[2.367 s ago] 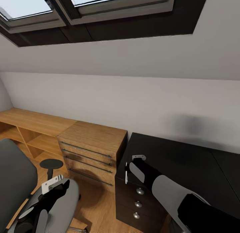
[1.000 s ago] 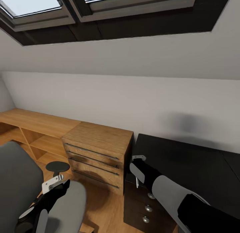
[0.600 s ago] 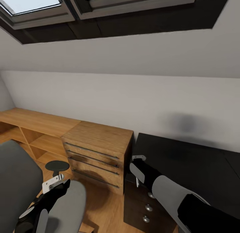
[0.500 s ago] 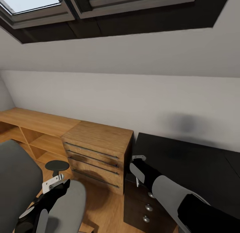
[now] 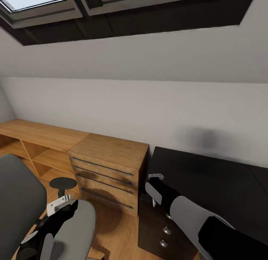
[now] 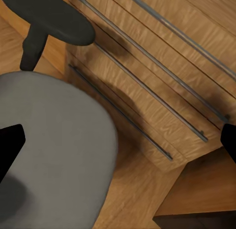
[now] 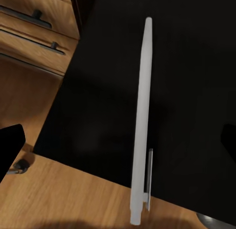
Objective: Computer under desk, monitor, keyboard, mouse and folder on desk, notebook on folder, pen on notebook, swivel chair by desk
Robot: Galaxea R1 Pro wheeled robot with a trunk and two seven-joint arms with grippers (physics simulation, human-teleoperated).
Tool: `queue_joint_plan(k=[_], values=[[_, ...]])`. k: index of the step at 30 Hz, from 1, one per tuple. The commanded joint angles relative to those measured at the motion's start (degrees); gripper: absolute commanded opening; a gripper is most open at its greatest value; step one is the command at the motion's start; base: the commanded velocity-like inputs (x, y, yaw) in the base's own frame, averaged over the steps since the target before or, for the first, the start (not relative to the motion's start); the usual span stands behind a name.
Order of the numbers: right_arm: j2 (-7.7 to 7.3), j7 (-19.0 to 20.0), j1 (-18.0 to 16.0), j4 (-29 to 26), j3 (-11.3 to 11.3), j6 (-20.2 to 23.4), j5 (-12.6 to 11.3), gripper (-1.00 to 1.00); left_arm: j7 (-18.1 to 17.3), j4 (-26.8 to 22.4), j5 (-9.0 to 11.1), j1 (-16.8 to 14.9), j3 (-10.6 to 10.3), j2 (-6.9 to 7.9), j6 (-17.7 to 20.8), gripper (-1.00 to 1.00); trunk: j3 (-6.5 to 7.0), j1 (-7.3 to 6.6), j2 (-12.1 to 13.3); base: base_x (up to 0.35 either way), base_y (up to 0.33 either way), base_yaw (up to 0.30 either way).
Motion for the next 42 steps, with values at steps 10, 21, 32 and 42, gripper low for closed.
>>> queue_joint_plan(k=[10, 21, 32, 42], values=[[0.0, -0.4, -0.1, 0.8, 0.2, 0.1, -0.3, 1.0, 0.2, -0.1, 0.6, 0.0, 0.3, -0.04, 0.3, 1.0, -1.87, 2.21, -4.1, 0.0, 0.0, 0.0], [0.0, -0.3, -0.1, 0.9, 0.0, 0.1, -0.4, 1.0, 0.2, -0.2, 0.7, 0.0, 0.3, -0.04, 0.3, 1.0, -2.59, 3.09, -5.7, 0.0, 0.0, 0.0], [0.0, -0.2, -0.1, 0.8, -0.1, 0.1, -0.4, 1.0, 0.2, -0.2, 0.7, 0.0, 0.3, -0.04, 0.3, 1.0, -2.59, 3.09, -5.7, 0.0, 0.0, 0.0], [-0.98, -0.1, -0.1, 0.6, -0.1, 0.1, -0.5, 1.0, 0.2, -0.2, 0.7, 0.0, 0.3, -0.04, 0.3, 1.0, -2.59, 3.09, -5.7, 0.0, 0.0, 0.0]])
